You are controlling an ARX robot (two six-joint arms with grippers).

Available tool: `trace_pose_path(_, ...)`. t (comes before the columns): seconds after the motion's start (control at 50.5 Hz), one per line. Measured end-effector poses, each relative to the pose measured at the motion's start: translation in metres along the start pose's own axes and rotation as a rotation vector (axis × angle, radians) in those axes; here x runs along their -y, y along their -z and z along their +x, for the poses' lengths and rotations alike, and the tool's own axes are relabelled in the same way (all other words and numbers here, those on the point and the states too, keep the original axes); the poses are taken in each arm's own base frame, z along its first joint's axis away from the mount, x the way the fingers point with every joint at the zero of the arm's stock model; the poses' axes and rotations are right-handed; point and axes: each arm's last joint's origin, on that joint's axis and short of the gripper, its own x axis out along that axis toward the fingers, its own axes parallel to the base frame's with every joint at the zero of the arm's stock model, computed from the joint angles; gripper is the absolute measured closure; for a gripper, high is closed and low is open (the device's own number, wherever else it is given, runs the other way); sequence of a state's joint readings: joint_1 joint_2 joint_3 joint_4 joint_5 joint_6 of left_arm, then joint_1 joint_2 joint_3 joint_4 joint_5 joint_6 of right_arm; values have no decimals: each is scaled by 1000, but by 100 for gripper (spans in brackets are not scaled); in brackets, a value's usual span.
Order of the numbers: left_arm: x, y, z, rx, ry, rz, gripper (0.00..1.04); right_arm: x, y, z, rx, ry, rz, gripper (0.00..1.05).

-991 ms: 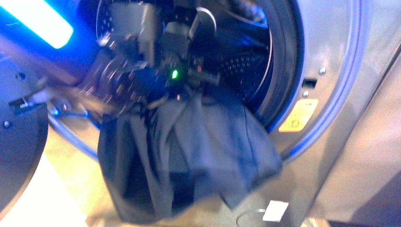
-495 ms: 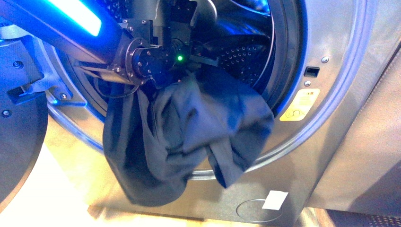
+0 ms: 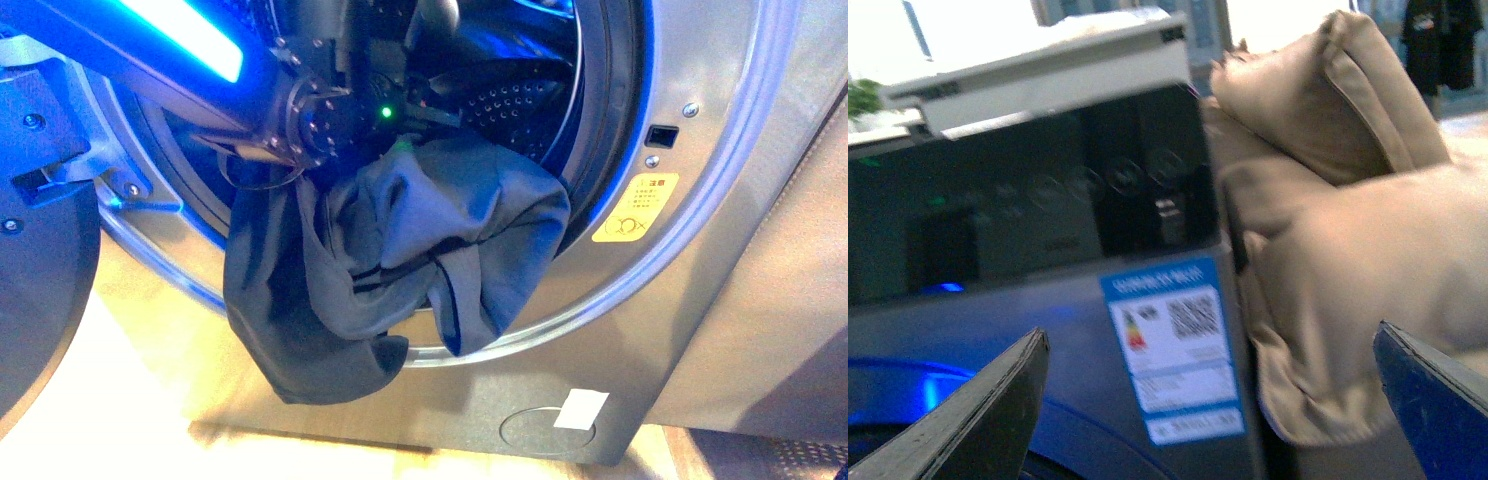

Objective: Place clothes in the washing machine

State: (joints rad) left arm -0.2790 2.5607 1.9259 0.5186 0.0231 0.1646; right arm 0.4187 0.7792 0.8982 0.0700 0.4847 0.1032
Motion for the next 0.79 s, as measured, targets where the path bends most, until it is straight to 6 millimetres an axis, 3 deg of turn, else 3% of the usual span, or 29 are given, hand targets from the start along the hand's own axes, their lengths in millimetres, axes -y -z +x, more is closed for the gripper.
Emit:
trace_pose_path(0.099,0,5,7,-17,-15,0,97,21,34,-18,-59,77,39,8)
trace_pose_path(0.277,-1,5,17,-25,-34,1,97,22,61,-29,-93,86,78,8)
trace_pose_path(0.456,-2,3,28,-38,-54,1,97,36,86,-36,-174,-68,-108,33)
trace_pose_path(0.793,-8,4,56,-73,-92,16,97,65,136,-54,-177,-67,-177,84)
